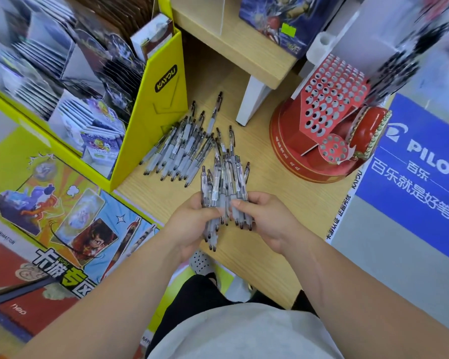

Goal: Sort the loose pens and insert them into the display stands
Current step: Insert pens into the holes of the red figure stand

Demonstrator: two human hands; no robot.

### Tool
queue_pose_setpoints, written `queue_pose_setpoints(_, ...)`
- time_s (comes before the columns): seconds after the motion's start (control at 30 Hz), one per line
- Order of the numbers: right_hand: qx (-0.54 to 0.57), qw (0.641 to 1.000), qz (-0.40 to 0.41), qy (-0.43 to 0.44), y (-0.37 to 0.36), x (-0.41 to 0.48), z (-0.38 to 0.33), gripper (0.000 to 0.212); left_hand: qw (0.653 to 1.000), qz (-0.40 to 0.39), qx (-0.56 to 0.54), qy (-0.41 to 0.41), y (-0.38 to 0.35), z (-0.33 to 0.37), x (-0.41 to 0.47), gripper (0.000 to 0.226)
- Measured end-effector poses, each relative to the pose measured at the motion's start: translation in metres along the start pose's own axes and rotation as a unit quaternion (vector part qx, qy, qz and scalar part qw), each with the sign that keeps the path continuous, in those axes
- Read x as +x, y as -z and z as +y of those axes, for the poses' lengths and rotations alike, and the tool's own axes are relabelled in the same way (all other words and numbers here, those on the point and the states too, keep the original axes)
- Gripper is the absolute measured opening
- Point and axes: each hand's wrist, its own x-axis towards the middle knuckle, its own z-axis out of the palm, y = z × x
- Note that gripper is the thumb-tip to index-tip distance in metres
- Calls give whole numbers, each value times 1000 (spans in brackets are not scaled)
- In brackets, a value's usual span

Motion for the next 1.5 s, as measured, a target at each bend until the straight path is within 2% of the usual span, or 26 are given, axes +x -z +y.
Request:
queue_pose_setpoints(0.07, -4, 1000, -2, 22, 1, -11, -7, 9, 1000, -16, 1, -12, -8, 6, -2, 38)
queue_pose_setpoints(0.2, -75, 993, 38, 82, 10, -30, -19, 14, 998, -56, 6, -17, -28, 19, -7, 64)
queue_pose_setpoints(0.3, -124, 984, 50, 115, 19, -43, -23, 18, 997, -76, -1, -2, -43, 25, -7, 42)
queue_pose_setpoints(0.37, -145, 979, 65, 130, 26, -52, -25, 23, 997, -80, -2, 14, -54, 29, -7, 39)
queue_pose_setpoints(0.43, -163, 971, 89, 151, 37, -60, -26, 29, 996, -90, -5, 19, -64, 31, -6, 49)
queue_pose_setpoints(0.53, -171, 962, 119, 174, 55, -70, -29, 38, 995, -94, -30, 24, -82, 34, -6, 80)
queue_pose_setpoints(0.6, -171, 960, 121, 185, 64, -75, -29, 39, 995, -89, -44, 18, -97, 34, -7, 85)
queue_pose_setpoints(0.73, -173, 956, 118, 204, 89, -84, -27, 34, 995, -75, -57, 8, -132, 28, -15, 81)
queue_pose_setpoints(0.77, -170, 956, 115, 208, 95, -85, -27, 30, 995, -72, -63, 7, -138, 26, -15, 74)
queue_pose_setpoints(0.83, -161, 955, 119, 218, 113, -89, -27, 25, 997, -63, -52, -1, -155, 24, -18, 43)
queue_pose_setpoints(0.9, -144, 956, 121, 224, 140, -91, -22, 27, 998, -55, -22, -15, -180, 17, -17, 29)
queue_pose_setpoints(1.03, -125, 958, 93, 240, 205, -92, -7, 35, 998, -31, 9, -44, -242, -4, -12, 36)
queue_pose_setpoints(1.13, -91, 966, 70, 230, 263, -101, 3, 15, 998, -36, -1, -58, -294, -21, -10, 35)
queue_pose_setpoints(1.33, -105, 967, 46, 228, 354, -124, 7, 34, 997, -15, -53, -59, -397, -41, -9, 15)
queue_pose_setpoints(1.5, -156, 954, 25, 255, 389, -135, -3, 45, 994, 15, -81, -67, -437, -40, -6, 19)
